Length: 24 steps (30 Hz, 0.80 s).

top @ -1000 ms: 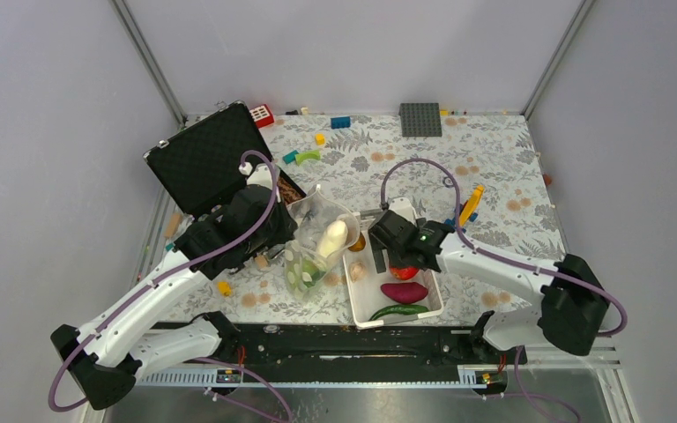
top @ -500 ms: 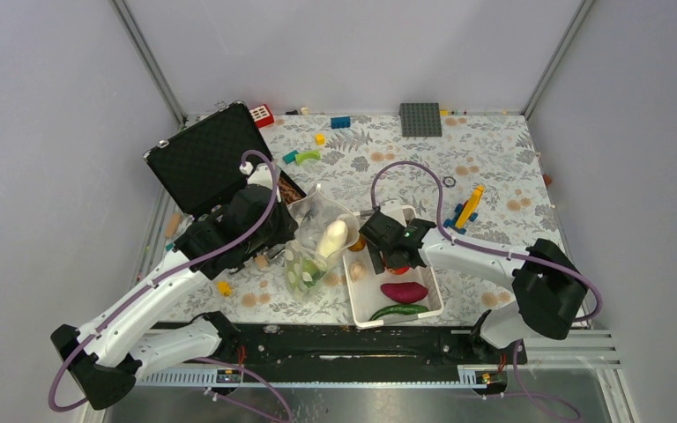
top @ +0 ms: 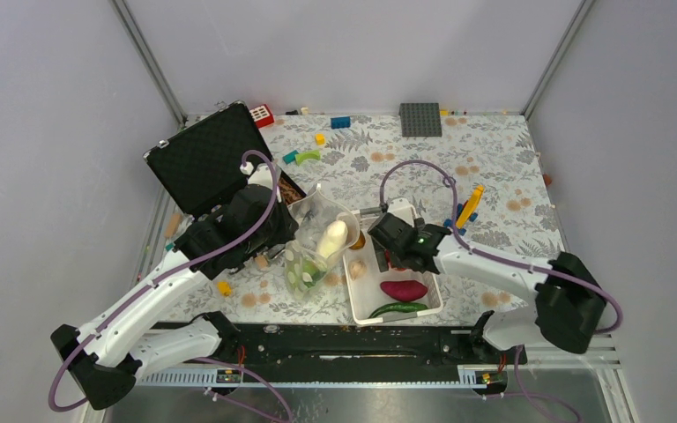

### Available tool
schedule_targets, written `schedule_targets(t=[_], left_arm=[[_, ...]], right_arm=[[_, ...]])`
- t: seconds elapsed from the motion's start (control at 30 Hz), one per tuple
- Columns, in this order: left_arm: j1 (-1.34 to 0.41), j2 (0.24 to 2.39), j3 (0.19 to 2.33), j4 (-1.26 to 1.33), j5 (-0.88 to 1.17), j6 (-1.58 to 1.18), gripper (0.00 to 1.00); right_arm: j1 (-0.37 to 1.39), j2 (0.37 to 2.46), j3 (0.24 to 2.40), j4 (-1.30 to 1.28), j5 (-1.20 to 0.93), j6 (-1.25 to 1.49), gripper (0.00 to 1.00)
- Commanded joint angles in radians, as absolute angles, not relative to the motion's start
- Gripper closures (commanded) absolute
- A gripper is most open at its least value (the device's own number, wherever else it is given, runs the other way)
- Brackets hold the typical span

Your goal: Place the food in the zip-top bag and seal the zipper

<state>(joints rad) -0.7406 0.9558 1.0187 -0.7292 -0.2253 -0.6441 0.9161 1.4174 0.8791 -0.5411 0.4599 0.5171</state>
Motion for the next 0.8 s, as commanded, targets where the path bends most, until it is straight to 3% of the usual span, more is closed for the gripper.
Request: schedule_targets(t=[0.0, 0.2, 0.4, 0.77], left_arm=[[-0.735, 0.950, 1.018, -0.661, -0.214, -0.632, 1.00], [-0.735, 0.952, 1.019, -0.659, -0.210, -0.634, 1.00], [-0.736, 0.960, 1.021, -0.652, -0.196, -0.632, 1.00], [-0.736, 0.968, 1.021, -0.651, -0.177, -0.633, 1.00]], right_arm=[[0.911, 1.265, 0.868, -0.562, 0.488, 0.506, 0.36], [0.911, 1.050, 0.854, -0.576, 0.422, 0.459, 0.36], [0.911, 0.870, 0.864, -0.410, 0.253, 0.356, 0.36], [0.912, 1.005, 1.034, -0.072, -0.129, 0.261, 0.37]])
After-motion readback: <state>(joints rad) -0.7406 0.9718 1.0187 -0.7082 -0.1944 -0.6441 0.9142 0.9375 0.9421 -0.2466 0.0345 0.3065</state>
